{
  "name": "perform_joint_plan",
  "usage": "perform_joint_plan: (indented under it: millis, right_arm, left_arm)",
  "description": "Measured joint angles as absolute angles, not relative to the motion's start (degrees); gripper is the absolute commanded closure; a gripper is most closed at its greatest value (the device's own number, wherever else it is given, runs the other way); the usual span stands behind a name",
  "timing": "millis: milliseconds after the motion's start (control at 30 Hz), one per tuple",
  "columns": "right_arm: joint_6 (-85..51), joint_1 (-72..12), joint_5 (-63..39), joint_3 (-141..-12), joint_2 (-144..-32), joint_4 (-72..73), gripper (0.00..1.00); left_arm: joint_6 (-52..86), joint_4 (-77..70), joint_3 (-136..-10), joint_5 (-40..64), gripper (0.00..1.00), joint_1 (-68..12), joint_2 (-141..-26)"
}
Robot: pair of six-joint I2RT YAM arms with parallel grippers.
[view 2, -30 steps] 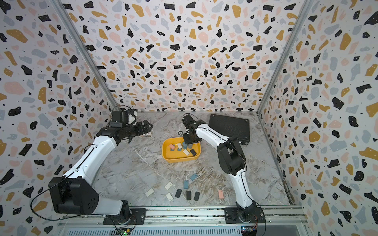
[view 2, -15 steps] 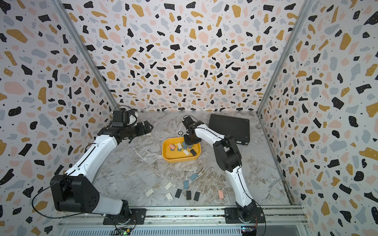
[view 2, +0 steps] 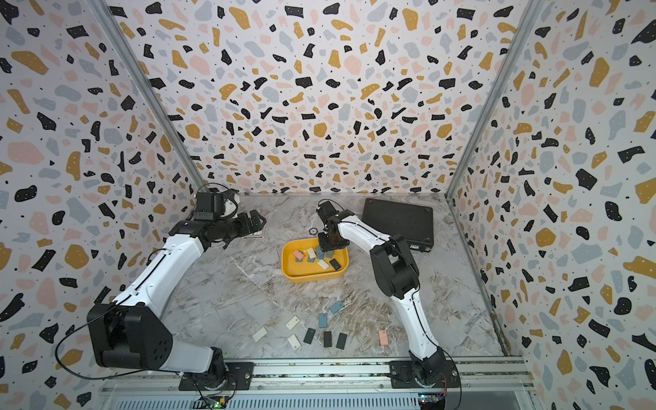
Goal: Put the eraser in the storage box
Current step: Place the eraser in the storage box.
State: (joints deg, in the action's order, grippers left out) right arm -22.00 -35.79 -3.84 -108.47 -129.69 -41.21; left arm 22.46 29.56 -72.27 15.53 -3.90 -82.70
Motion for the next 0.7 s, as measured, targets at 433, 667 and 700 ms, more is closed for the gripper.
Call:
perform_joint_plan:
  millis: [433, 667, 700]
  right_arm:
    - [-21.9, -37.0, 2.7, -84.7, -98.3, -36.3, 0.39]
    - [-23.4, -33.0, 0.7, -69.0, -89.1, -34.5, 0.31]
    - [-23.7, -31.8, 0.0, -66.9, -88.5, -34.3, 0.30]
  left_arm:
    - [21.6, 30.2, -73.0, 18.2, 0.01, -3.9, -84.0]
    - [16.9, 35.6, -73.6, 15.0, 0.02, -11.5, -84.4]
    - [16.3, 35.8, -72.5, 13.7, 0.02, -14.0, -83.5]
